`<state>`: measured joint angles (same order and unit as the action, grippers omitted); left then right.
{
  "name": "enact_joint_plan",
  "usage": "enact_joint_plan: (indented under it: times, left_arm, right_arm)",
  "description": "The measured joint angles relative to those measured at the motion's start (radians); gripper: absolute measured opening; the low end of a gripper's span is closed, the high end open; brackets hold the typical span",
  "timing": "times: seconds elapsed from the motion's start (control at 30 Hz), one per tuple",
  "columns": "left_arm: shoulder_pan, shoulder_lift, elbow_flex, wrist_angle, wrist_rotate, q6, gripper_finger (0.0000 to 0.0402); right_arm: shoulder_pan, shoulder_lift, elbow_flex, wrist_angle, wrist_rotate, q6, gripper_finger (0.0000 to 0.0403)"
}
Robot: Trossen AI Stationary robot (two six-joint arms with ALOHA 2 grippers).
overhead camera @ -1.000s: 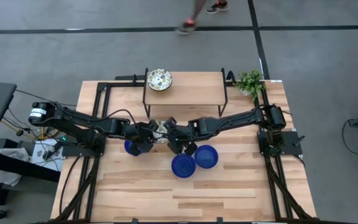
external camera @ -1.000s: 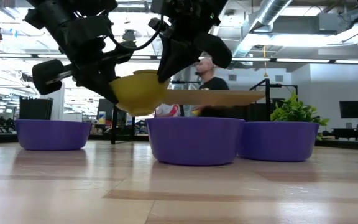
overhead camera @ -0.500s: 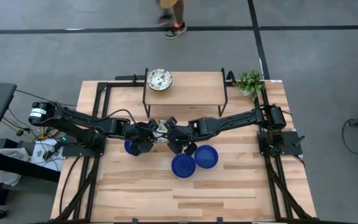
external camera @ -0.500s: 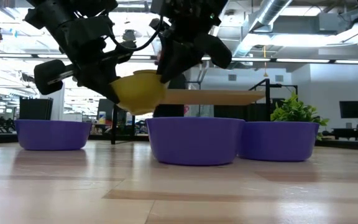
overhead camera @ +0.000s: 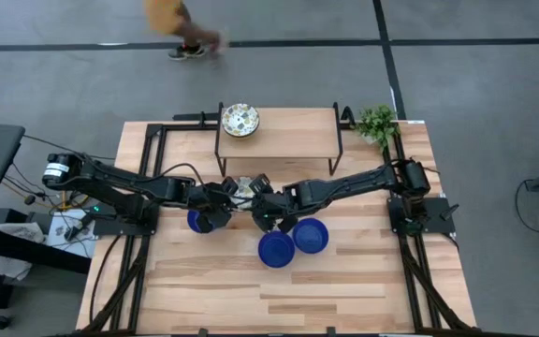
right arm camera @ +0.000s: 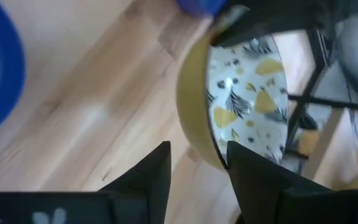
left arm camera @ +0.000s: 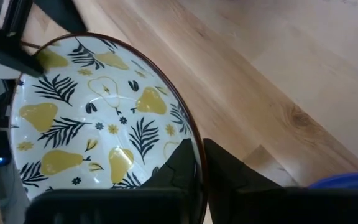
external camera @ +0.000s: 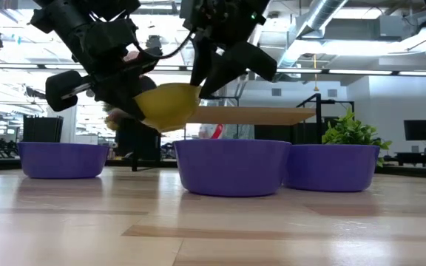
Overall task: Pick & Place Mini bowls
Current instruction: Stack the white patterned bowl on top of the white patterned bowl on the shelf
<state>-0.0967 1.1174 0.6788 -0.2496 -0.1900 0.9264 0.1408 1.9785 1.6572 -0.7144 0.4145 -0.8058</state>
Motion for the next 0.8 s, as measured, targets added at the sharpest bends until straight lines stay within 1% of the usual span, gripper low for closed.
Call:
enact_joint_plan:
  times: [0.17, 0.27, 0.37, 0.57, 0.8]
  left_arm:
    - [0.0, 0.0, 0.0, -0.01, -0.001, -0.015, 0.0018]
    - [0.0, 0.0, 0.0, -0.011, -0.001, -0.026, 0.0018]
    - [0.0, 0.0, 0.0, -0.011, 0.0, -0.045, 0.0018]
    - [0.0, 0.0, 0.0, -0.015, 0.003, -0.103, 0.0019]
    - [0.0, 0.001, -0.001, -0.019, 0.004, -0.137, 0.0019]
  right_arm:
    - [-0.006, 0.0, 0.043, -0.051, 0.015, 0.056, 0.0143]
    - [-0.004, 0.0, 0.064, -0.066, 0.038, 0.079, 0.0135]
    - [-0.003, 0.0, 0.092, -0.123, 0.042, 0.137, 0.0125]
    - [-0.004, 0.0, 0.175, -0.297, 0.041, 0.314, 0.011]
    - [-0.004, -0.005, 0.299, -0.507, 0.029, 0.529, 0.0108]
